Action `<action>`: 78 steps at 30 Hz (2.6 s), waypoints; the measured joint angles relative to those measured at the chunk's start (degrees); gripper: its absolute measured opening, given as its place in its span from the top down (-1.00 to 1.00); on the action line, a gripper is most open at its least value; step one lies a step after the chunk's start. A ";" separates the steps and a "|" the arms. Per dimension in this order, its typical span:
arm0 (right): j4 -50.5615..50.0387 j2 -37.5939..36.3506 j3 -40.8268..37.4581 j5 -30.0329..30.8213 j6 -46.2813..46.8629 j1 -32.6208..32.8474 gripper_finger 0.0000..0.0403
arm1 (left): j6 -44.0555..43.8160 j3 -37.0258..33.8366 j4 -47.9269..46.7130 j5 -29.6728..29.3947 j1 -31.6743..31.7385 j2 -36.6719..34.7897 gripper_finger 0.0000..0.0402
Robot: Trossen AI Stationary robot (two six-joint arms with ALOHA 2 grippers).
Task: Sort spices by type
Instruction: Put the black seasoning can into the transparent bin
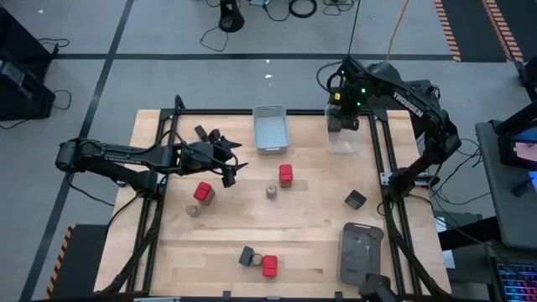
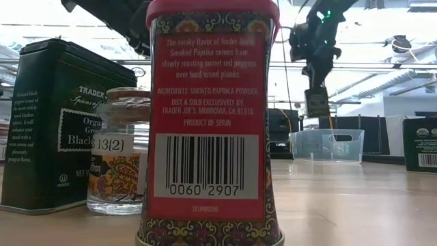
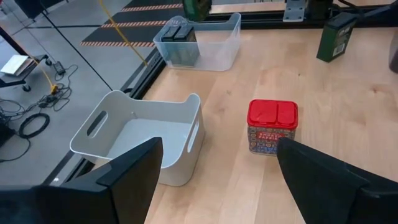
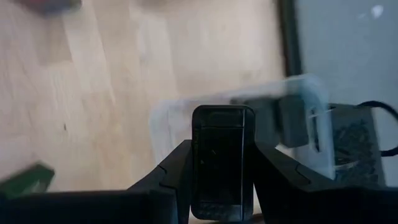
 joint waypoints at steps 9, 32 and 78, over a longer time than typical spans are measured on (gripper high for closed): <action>8.65 0.02 -8.27 0.02 -6.85 -0.59 0.41 | -0.18 0.00 0.74 -0.02 0.00 0.00 -0.60; 21.34 0.07 -18.53 0.33 -12.58 -0.67 0.41 | 0.04 -0.02 1.68 -0.04 0.00 0.00 -0.60; 29.76 2.64 -23.83 1.68 -8.54 -1.24 0.41 | -1.41 -0.04 1.50 0.39 0.00 0.00 -0.60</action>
